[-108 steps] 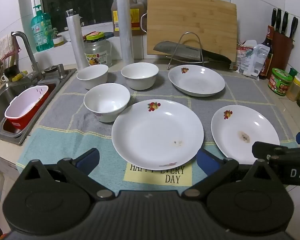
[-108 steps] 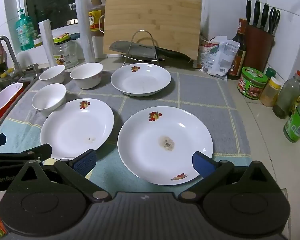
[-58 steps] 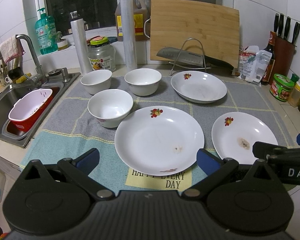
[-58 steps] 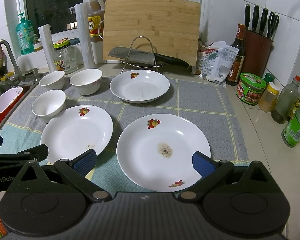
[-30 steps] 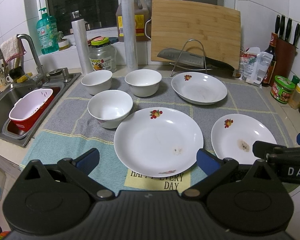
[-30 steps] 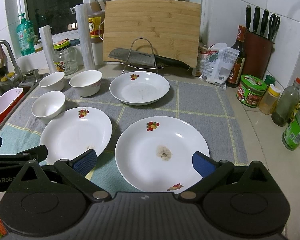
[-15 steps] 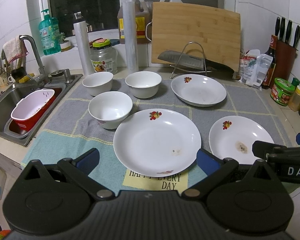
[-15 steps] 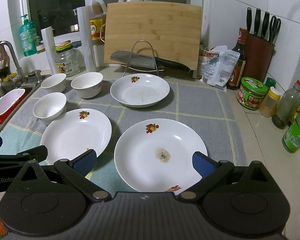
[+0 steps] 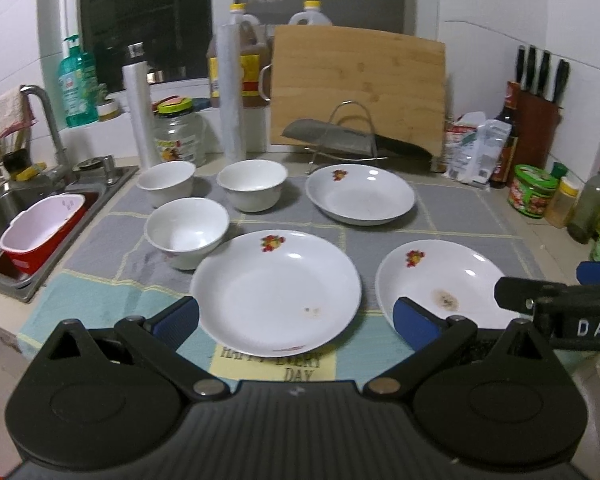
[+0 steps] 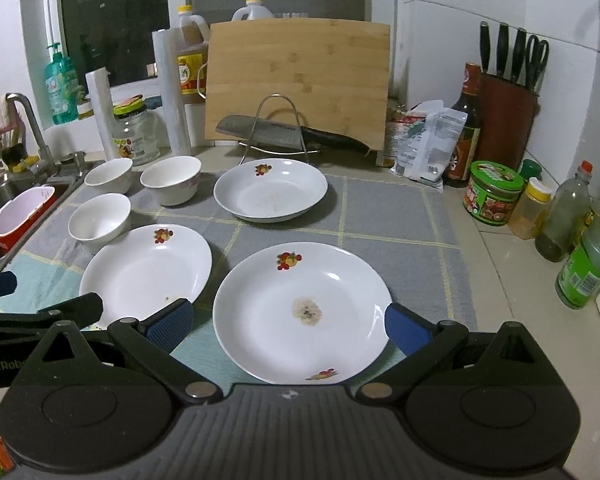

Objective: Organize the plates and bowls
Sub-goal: 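Move the right tool to the stained white plate and grip its rim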

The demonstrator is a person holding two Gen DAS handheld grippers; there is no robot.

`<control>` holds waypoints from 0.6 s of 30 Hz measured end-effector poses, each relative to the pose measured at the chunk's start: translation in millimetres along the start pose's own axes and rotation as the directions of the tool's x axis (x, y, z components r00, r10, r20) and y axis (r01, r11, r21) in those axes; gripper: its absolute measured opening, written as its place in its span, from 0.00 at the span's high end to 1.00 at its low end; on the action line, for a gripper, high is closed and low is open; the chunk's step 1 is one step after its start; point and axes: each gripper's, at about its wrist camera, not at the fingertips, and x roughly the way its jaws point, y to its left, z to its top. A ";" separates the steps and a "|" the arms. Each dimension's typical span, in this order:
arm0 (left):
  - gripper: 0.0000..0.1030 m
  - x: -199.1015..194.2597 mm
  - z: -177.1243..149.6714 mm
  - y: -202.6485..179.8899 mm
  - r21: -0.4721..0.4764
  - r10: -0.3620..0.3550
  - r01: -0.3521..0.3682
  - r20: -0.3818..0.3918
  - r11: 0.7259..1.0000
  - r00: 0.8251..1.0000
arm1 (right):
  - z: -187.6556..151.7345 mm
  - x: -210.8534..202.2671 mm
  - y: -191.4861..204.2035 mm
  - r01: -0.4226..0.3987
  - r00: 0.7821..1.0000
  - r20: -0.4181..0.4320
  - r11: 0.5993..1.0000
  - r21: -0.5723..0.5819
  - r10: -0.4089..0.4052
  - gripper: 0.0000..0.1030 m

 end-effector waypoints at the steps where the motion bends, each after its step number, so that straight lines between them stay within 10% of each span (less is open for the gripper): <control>1: 0.01 0.3 -1.3 -0.9 0.004 -0.011 0.011 0.002 1.000 1.000 | -0.3 -0.3 -2.5 0.002 1.000 0.005 1.000 0.007 -0.002 0.00; 18: 0.01 56.1 -39.9 -45.3 0.206 -0.320 0.328 -0.070 0.922 0.945 | -18.6 27.5 -48.2 0.114 0.993 -0.040 0.983 0.141 -0.110 0.00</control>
